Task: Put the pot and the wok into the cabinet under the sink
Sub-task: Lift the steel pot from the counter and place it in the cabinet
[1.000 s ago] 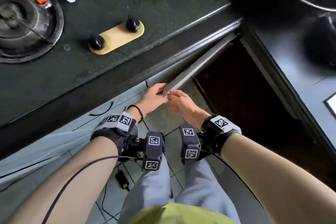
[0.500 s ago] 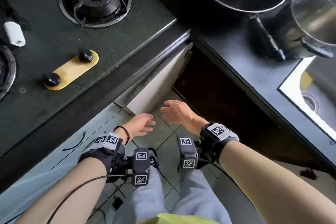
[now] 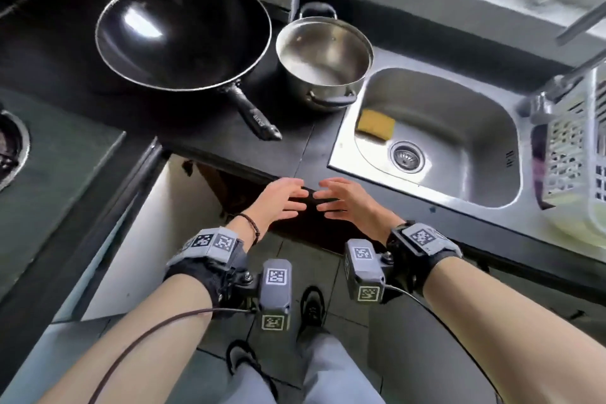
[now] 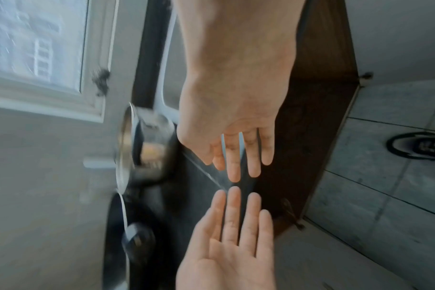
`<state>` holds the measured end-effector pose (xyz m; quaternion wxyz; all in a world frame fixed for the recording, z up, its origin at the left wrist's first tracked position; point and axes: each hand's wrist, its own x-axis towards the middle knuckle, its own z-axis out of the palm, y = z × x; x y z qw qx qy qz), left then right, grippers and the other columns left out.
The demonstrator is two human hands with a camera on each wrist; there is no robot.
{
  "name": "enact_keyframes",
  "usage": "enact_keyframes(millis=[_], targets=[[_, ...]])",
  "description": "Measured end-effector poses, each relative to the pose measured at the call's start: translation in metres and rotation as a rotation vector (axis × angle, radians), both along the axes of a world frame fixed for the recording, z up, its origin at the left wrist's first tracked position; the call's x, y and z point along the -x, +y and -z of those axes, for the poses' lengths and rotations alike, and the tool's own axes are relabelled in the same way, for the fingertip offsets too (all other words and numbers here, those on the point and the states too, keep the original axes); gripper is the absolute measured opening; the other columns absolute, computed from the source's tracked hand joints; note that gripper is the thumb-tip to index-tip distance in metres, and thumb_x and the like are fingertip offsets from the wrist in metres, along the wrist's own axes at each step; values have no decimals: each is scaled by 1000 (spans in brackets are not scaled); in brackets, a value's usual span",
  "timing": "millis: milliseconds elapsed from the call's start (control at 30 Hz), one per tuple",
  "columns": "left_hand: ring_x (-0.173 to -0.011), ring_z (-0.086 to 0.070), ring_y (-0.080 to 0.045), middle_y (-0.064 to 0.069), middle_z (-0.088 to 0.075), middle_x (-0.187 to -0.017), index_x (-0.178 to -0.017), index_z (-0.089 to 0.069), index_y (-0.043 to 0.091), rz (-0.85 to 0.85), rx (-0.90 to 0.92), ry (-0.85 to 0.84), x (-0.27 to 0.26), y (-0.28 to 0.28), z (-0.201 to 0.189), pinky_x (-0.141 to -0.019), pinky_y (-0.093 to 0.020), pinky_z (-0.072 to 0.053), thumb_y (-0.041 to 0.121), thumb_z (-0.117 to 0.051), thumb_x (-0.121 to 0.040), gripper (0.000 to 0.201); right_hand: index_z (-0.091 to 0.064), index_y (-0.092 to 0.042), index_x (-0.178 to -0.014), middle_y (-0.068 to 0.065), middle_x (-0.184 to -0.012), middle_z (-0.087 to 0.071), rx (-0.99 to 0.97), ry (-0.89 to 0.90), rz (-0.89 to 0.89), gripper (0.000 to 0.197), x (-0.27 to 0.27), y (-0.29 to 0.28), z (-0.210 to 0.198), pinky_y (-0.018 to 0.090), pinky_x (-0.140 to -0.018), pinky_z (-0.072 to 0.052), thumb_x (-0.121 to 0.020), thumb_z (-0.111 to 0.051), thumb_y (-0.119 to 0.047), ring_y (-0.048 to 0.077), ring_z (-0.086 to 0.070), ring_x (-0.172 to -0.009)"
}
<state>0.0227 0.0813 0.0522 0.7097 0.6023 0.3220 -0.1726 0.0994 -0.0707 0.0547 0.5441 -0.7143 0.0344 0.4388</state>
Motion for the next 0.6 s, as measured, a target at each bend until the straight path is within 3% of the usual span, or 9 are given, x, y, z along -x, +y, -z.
enact_keyframes(millis=[100, 167, 233, 300, 367, 500, 600], targets=[[-99, -63, -25, -9, -57, -125, -140, -36, 11, -94, -18, -55, -51, -22, -12, -89, -37, -51, 21, -46, -97, 46, -59, -16, -112, 7, -105, -69, -26, -25, 79, 21, -37, -28, -9, 31, -75, -49, -97, -48, -23, 22, -63, -79], [-86, -57, -14, -7, -48, -120, -149, -21, 9, -213, -3, -91, -82, -32, -17, -79, -27, -47, 22, -50, -93, 64, -58, -15, -110, 9, -108, -66, -46, -29, 124, 18, -59, -40, -12, 32, -74, -49, -95, -49, -20, 25, -62, -83], [-80, -50, -6, -1, -46, -112, -151, -17, 9, -296, 33, -113, -108, -36, -20, -78, -22, -43, 32, -55, -83, 81, -57, -14, -112, 9, -110, -65, -73, -23, 156, 19, -80, -46, -13, 33, -78, -51, -95, -50, -18, 27, -61, -88], [-77, -47, -5, 5, -45, -92, -148, -22, 10, -342, 98, -120, -131, -37, -20, -78, -20, -42, 31, -56, -88, 72, -57, -14, -115, 8, -110, -65, -102, -12, 168, 22, -98, -49, -13, 35, -82, -51, -94, -51, -18, 27, -61, -90], [-74, -48, -8, 4, -41, -84, -146, -21, 14, -421, 161, -125, -150, -37, -21, -76, -19, -44, 25, -52, -96, 59, -56, -13, -118, 6, -109, -65, -123, -8, 166, 25, -112, -49, -13, 35, -83, -51, -94, -51, -18, 26, -62, -89], [-82, -53, -13, 2, -50, -92, -145, -24, 15, -605, 156, -152, -179, -37, -20, -81, -25, -49, 21, -58, -92, 63, -56, -13, -117, 6, -110, -64, -139, -3, 141, 23, -134, -45, -13, 37, -85, -51, -95, -50, -17, 25, -62, -90], [-123, -51, -30, -12, -46, -131, -145, -25, 15, -683, 218, -134, -190, -38, -16, -103, -40, -47, 23, -62, -90, 67, -57, -15, -117, 4, -113, -64, -152, 7, 127, 24, -144, -43, -11, 35, -83, -52, -94, -51, -16, 23, -63, -88]])
